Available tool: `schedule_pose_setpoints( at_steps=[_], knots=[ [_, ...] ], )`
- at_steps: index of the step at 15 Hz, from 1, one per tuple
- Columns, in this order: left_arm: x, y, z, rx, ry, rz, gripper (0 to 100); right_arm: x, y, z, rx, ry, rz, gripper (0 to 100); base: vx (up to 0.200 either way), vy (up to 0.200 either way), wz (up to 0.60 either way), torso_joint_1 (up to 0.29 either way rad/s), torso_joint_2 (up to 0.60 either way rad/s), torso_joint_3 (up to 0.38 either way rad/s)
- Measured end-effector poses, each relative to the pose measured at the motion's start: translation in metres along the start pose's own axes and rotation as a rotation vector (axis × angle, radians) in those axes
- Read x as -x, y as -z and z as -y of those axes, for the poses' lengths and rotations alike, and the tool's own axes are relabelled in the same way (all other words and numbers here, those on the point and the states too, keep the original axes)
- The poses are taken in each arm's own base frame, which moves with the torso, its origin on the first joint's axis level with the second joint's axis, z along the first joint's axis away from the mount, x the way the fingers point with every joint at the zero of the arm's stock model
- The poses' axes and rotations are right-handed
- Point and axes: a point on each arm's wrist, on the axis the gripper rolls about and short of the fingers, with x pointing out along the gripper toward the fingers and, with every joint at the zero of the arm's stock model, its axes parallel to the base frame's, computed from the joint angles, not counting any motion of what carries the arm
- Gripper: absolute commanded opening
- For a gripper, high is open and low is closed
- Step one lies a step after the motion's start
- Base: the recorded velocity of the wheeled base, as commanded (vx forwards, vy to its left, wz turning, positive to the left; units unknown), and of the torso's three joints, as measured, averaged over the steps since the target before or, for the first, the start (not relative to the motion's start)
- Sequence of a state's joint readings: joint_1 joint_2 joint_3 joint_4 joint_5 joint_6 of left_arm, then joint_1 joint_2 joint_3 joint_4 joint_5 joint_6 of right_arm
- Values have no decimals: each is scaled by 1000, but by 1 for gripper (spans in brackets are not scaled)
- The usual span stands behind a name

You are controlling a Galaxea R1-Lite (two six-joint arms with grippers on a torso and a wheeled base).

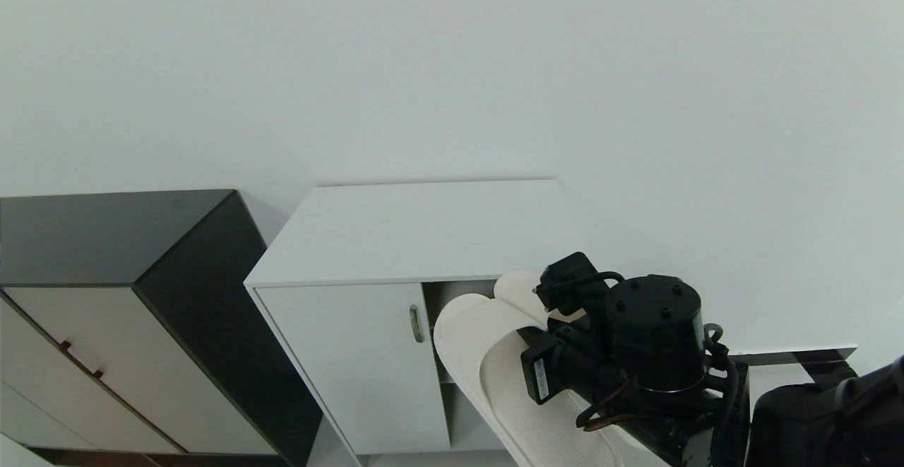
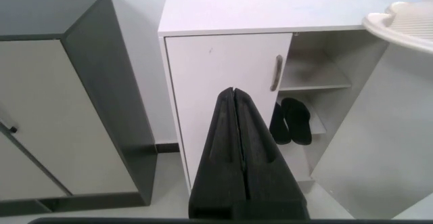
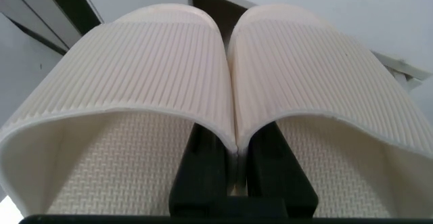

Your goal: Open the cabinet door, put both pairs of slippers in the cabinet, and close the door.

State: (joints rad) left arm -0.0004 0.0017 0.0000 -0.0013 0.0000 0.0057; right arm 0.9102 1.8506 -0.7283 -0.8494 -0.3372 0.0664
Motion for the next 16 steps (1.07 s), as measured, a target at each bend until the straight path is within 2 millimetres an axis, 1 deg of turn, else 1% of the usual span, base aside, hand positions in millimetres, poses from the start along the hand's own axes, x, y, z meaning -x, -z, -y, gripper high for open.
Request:
schedule_pose_setpoints(
  at_steps=[11,16],
  knots=[
    [0,0,0,0,0,0,0,-1,5,-2,5,-7,-13,0,0,0,0,0,0,0],
    [0,0,0,6,0,0,0,0,6,-4,7,-24,-13,0,0,0,0,-134,293,159]
  ],
)
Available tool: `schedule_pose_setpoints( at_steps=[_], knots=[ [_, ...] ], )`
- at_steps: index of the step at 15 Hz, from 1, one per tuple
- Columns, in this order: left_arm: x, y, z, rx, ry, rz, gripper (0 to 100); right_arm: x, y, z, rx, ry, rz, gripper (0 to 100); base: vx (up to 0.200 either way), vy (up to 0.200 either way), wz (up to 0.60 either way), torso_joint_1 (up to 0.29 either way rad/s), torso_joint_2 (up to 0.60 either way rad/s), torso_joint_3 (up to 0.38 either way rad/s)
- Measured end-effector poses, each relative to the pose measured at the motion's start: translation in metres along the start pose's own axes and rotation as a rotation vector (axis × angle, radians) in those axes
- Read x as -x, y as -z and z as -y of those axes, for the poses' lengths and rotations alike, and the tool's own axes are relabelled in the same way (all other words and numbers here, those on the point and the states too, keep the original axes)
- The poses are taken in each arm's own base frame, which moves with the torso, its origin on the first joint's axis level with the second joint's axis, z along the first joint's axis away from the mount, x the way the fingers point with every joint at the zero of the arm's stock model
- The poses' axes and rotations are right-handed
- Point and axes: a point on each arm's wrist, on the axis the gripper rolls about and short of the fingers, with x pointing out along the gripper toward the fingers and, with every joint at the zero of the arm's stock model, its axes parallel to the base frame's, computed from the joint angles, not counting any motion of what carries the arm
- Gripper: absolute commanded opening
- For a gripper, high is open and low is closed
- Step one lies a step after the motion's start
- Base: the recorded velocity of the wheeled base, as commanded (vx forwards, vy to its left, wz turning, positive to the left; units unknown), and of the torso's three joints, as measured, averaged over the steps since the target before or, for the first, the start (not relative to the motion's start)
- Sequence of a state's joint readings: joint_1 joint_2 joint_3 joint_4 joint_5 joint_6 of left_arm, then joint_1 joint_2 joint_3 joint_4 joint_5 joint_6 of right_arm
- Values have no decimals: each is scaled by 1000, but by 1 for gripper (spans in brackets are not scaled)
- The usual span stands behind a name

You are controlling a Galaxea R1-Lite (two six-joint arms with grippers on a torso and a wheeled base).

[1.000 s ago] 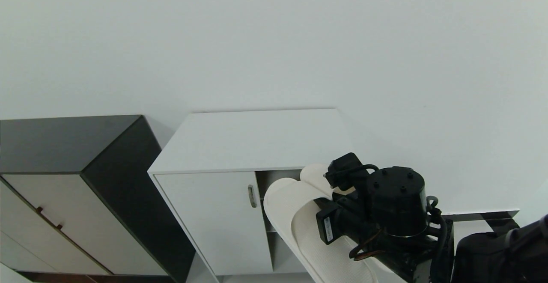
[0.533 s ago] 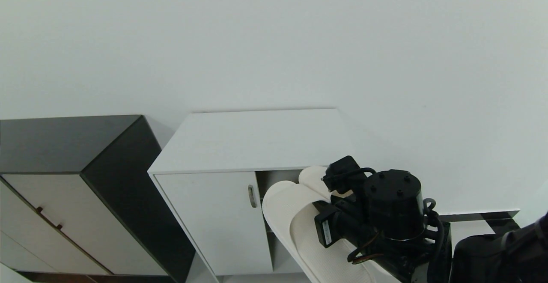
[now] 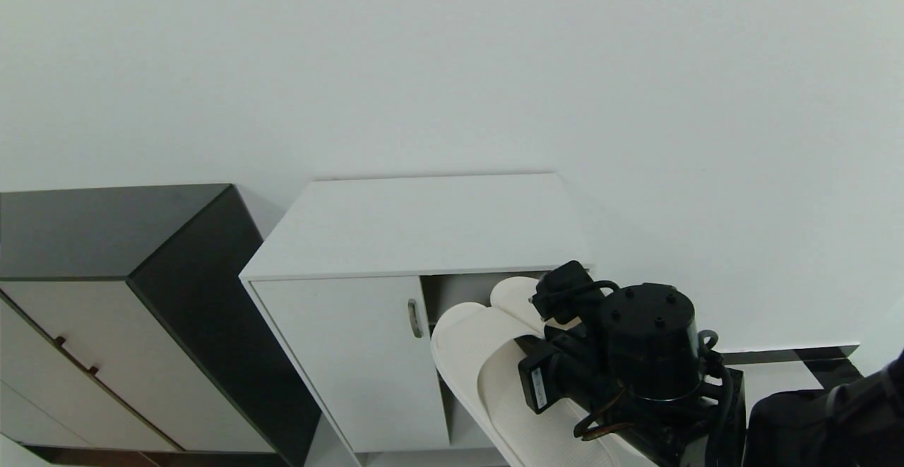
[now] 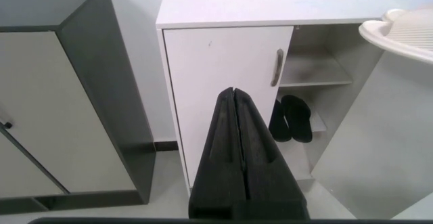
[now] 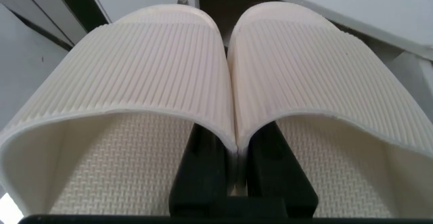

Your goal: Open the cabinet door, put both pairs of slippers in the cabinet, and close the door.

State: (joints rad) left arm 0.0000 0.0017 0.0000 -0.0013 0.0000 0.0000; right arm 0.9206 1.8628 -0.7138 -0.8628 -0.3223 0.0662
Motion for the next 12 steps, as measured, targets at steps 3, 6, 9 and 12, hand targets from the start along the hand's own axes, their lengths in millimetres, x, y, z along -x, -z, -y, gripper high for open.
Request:
schedule_pose_setpoints(
  at_steps=[3,6,9,12],
  knots=[
    [0,0,0,0,0,0,0,0,1,0,3,-4,-4,0,0,0,0,-165,364,196],
    [0,0,0,0,0,0,0,-1,2,-1,5,-4,-6,0,0,0,0,-165,375,211],
    [0,0,0,0,0,0,0,-2,3,-1,4,-3,1,0,0,0,0,-214,486,273],
    [0,0,0,0,0,0,0,-4,5,-1,6,-4,-3,0,0,0,0,-237,553,313]
  ],
)
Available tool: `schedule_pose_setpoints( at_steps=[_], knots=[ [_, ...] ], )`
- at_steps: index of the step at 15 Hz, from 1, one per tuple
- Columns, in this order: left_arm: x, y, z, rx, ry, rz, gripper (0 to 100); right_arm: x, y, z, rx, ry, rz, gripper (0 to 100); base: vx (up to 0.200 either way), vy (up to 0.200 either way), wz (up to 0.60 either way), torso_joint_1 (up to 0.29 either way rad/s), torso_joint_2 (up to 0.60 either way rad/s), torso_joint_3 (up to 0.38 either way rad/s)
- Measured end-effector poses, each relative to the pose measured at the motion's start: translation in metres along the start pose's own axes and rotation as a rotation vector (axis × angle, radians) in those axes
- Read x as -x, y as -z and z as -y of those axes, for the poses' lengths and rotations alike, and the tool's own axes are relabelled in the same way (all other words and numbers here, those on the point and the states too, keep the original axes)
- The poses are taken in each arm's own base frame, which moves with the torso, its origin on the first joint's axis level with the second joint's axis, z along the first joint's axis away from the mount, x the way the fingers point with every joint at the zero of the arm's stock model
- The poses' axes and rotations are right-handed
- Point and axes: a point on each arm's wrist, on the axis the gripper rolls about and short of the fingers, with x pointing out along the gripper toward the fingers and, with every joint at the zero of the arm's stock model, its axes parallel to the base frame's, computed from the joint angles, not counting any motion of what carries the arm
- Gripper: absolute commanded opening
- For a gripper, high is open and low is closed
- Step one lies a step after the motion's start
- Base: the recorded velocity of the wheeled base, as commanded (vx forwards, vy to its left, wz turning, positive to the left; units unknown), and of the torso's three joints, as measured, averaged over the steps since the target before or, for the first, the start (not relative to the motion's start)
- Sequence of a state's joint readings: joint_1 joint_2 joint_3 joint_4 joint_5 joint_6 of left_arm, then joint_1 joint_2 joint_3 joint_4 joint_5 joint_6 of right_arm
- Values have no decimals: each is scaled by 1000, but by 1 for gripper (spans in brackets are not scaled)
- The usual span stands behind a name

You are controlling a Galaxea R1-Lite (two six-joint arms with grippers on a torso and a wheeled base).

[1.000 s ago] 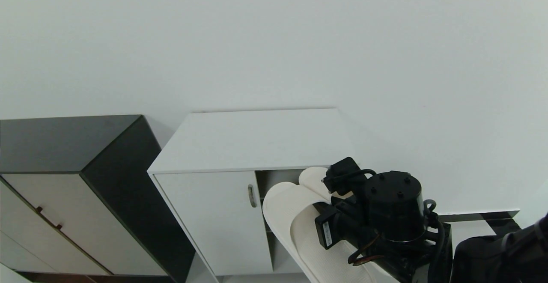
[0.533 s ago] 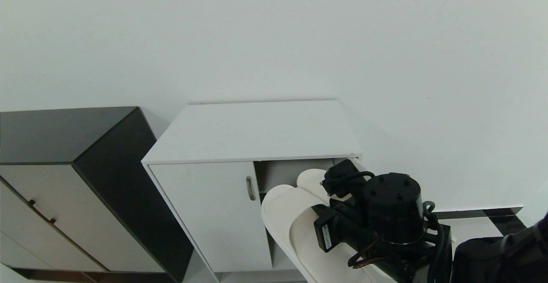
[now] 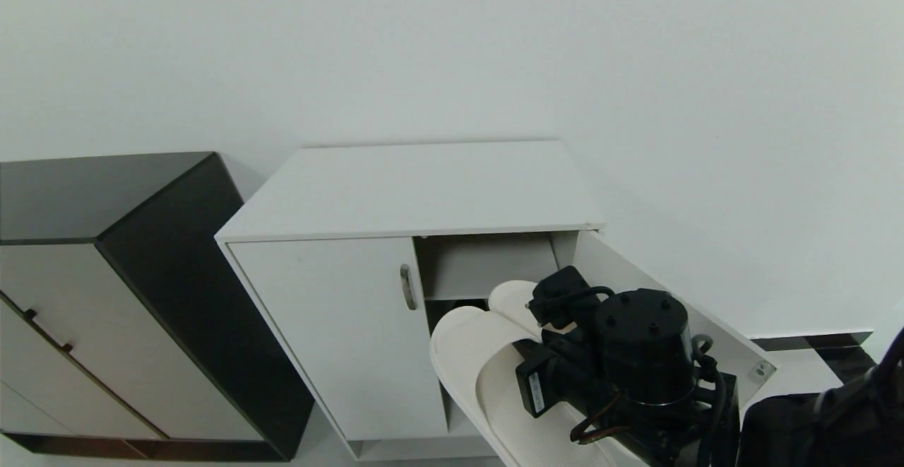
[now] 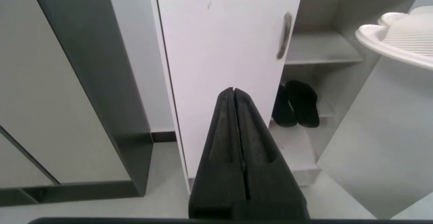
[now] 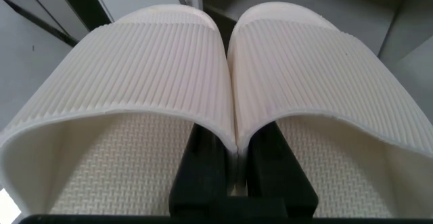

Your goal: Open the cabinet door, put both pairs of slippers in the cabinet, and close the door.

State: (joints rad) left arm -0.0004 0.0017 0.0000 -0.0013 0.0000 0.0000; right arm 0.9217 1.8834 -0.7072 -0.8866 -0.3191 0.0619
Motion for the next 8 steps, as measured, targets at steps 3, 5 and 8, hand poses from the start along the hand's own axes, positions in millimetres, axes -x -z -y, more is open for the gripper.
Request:
schedule_pose_setpoints(
  at_steps=[3,5,8],
  knots=[
    [0,0,0,0,0,0,0,0,0,0,1,0,-1,0,0,0,0,-222,544,317],
    [0,0,0,0,0,0,0,0,1,0,2,2,-2,0,0,0,0,-208,522,315],
    [0,0,0,0,0,0,0,0,2,0,2,2,-3,0,0,0,0,-193,509,320]
  ],
)
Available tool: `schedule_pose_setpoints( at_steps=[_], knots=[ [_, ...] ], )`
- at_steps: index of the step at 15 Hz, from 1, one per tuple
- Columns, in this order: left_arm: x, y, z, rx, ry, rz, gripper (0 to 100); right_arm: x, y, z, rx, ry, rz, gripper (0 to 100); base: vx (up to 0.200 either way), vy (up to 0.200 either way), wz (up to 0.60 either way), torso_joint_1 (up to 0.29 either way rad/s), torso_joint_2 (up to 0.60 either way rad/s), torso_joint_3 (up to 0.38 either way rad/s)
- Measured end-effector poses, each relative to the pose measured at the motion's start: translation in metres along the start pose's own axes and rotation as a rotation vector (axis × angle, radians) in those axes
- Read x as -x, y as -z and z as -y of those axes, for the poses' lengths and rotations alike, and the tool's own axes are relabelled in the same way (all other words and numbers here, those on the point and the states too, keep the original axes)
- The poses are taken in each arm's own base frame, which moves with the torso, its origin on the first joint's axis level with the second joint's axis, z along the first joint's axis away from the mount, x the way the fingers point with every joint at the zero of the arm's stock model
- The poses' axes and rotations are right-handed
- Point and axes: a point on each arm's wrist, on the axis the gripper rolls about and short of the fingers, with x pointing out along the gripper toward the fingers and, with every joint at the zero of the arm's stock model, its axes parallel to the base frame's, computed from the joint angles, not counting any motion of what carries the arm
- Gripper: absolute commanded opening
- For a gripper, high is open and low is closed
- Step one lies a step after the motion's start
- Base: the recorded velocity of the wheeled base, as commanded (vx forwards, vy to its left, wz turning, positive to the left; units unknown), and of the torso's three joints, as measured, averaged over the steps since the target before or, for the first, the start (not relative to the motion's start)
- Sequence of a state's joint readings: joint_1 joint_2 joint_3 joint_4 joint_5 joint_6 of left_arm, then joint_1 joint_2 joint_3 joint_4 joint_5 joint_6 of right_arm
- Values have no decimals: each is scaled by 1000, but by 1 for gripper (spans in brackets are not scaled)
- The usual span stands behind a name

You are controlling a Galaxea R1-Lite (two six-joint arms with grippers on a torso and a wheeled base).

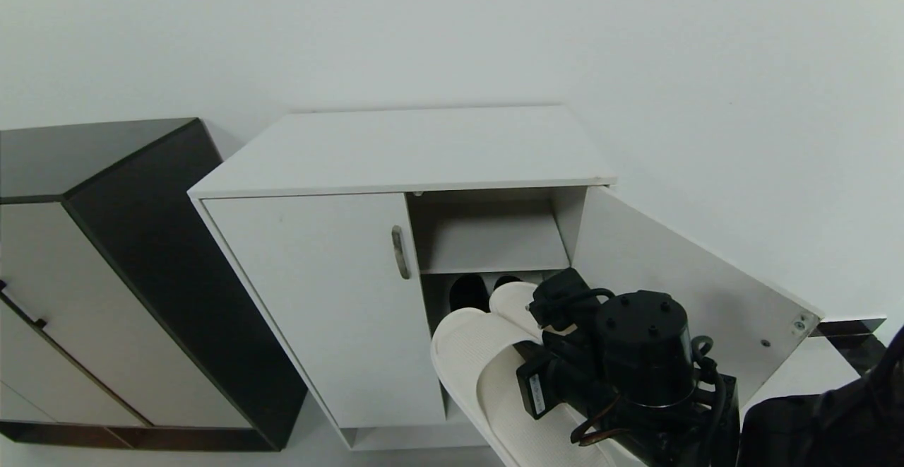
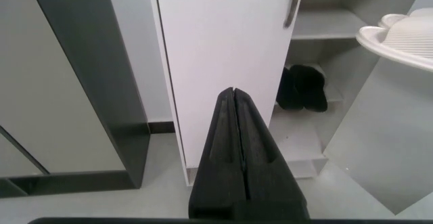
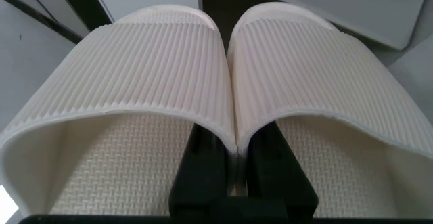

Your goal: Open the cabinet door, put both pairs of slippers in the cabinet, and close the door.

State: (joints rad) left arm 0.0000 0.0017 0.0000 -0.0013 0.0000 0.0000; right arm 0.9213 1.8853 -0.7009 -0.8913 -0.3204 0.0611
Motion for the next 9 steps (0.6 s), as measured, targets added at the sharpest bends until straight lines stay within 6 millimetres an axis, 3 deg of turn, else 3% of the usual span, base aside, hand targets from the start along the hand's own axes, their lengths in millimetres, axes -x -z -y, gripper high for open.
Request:
schedule_pose_setpoints(
  at_steps=[9],
  knots=[
    [0,0,0,0,0,0,0,-1,1,0,1,-2,-1,0,0,0,0,-156,481,327]
  ],
)
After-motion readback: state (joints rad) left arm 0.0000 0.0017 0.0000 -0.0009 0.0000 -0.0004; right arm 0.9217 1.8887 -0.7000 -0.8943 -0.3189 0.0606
